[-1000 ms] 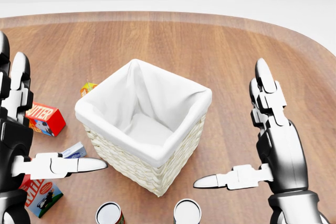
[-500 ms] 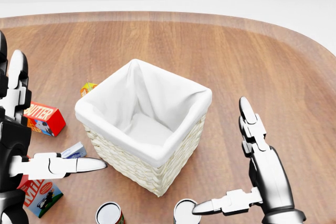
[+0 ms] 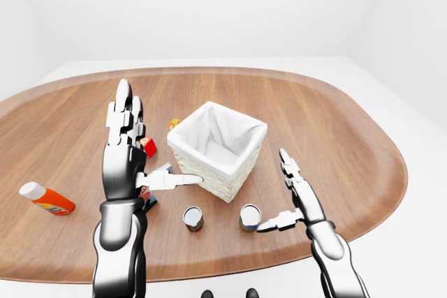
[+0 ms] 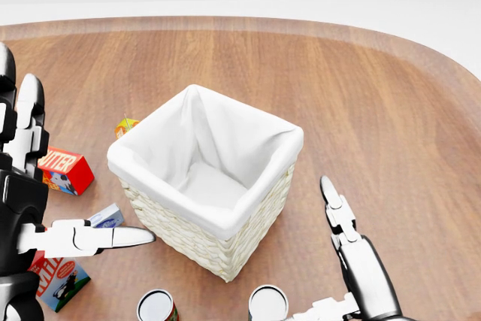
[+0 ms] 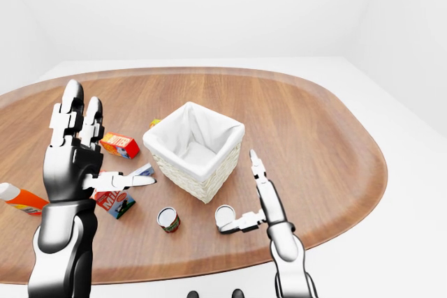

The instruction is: Pick up the alphabet soup, and put it in the basket.

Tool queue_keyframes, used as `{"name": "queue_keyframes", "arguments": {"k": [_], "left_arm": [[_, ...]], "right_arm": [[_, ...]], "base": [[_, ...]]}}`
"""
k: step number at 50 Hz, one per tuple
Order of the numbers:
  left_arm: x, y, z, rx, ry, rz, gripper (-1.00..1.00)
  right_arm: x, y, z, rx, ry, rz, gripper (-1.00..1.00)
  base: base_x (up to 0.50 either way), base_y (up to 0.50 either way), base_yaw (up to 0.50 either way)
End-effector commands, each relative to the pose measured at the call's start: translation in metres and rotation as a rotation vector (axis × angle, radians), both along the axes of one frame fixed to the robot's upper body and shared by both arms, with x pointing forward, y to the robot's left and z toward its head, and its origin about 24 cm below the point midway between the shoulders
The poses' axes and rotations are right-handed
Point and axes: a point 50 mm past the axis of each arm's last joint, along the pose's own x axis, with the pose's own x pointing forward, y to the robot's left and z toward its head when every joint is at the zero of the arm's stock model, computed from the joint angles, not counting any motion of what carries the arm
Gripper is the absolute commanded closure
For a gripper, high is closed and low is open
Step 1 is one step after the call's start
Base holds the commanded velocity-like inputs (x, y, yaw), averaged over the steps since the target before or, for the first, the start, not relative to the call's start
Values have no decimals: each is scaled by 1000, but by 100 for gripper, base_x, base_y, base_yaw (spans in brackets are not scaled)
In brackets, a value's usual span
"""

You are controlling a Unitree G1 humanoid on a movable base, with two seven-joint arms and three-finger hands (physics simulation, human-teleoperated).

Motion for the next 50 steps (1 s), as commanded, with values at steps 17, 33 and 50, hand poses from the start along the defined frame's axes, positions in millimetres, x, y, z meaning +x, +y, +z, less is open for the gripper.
{"name": "queue_keyframes", "arguments": {"k": [17, 33, 50], "left_arm": [[0, 0, 2, 3, -7, 0, -100], [0, 0, 1, 4, -6, 0, -100], [1, 0, -1, 0, 7, -1, -100]], "right_arm": [[-7, 8, -32, -42, 148, 75, -100], [-10, 15, -60, -62, 263, 85, -100], [-7, 18, -79, -73, 334, 77, -100]], "base": [[0, 0, 0], [0, 0, 0], [0, 0, 0]]}}
